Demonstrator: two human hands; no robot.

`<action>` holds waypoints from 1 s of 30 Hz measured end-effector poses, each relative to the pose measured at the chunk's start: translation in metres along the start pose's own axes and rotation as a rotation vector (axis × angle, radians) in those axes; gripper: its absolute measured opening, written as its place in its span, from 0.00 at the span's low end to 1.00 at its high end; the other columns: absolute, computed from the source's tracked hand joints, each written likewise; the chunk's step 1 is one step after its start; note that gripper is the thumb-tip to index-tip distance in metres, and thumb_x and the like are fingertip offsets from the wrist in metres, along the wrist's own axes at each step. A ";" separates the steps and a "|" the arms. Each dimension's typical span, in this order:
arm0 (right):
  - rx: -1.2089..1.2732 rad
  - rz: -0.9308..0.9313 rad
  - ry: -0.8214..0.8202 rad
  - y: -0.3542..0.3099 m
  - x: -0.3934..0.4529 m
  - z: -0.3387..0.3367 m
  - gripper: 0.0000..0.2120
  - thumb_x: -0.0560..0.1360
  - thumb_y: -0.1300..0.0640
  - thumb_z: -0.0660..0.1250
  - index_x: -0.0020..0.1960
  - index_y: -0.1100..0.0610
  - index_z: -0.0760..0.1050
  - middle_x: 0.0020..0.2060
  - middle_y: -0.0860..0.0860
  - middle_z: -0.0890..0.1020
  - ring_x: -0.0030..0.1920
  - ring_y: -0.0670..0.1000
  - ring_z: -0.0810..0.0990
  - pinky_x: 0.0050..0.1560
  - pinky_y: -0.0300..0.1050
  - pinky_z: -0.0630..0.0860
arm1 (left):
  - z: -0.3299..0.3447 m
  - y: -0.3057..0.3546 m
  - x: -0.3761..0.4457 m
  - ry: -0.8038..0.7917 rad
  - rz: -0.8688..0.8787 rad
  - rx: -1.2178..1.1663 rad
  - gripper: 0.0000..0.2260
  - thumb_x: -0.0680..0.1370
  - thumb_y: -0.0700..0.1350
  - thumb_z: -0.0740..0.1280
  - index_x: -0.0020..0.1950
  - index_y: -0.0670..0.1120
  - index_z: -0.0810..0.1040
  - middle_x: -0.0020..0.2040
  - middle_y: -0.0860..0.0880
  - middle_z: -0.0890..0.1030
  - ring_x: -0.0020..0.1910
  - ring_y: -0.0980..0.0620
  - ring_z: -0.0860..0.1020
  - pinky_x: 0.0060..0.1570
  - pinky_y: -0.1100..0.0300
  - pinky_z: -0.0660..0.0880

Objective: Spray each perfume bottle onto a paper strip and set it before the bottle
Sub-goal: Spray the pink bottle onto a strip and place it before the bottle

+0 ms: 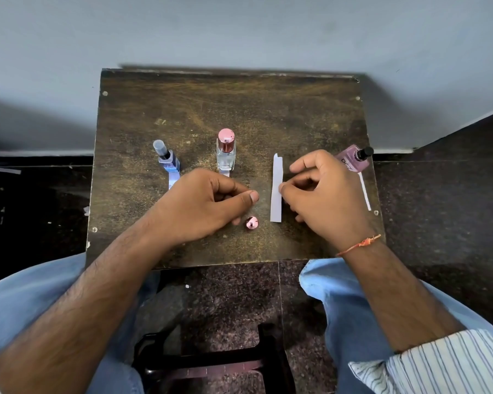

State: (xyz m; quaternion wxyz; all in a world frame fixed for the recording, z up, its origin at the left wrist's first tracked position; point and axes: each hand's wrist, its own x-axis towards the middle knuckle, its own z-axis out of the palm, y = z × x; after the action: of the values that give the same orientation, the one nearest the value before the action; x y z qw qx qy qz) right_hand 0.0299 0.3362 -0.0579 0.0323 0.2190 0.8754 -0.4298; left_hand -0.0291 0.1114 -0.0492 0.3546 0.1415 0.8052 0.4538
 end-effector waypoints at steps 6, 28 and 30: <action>-0.117 -0.087 0.056 0.000 0.002 0.000 0.11 0.74 0.57 0.77 0.51 0.47 0.77 0.39 0.43 0.87 0.35 0.39 0.83 0.47 0.37 0.81 | -0.002 -0.007 0.000 0.004 0.029 0.074 0.11 0.83 0.56 0.71 0.48 0.52 0.90 0.33 0.51 0.86 0.26 0.58 0.69 0.29 0.66 0.67; -0.249 -0.557 -0.296 -0.001 -0.009 -0.038 0.26 0.76 0.38 0.74 0.29 0.49 0.67 0.22 0.43 0.67 0.24 0.44 0.67 0.31 0.37 0.62 | -0.003 0.000 0.000 -0.011 0.027 0.285 0.09 0.82 0.46 0.70 0.52 0.58 0.88 0.29 0.61 0.83 0.26 0.58 0.77 0.30 0.69 0.71; -0.270 -0.570 -0.328 0.000 -0.008 -0.063 0.32 0.76 0.36 0.74 0.27 0.51 0.62 0.20 0.46 0.62 0.23 0.44 0.61 0.30 0.38 0.59 | -0.004 0.003 -0.003 -0.042 0.037 0.348 0.09 0.81 0.46 0.70 0.53 0.60 0.87 0.28 0.64 0.80 0.26 0.63 0.75 0.31 0.72 0.69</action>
State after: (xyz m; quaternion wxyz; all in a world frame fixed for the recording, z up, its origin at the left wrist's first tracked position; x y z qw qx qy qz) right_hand 0.0458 0.3822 -0.0163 0.0799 -0.1121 0.9333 -0.3316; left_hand -0.0298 0.1092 -0.0445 0.3332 0.2252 0.8612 0.3109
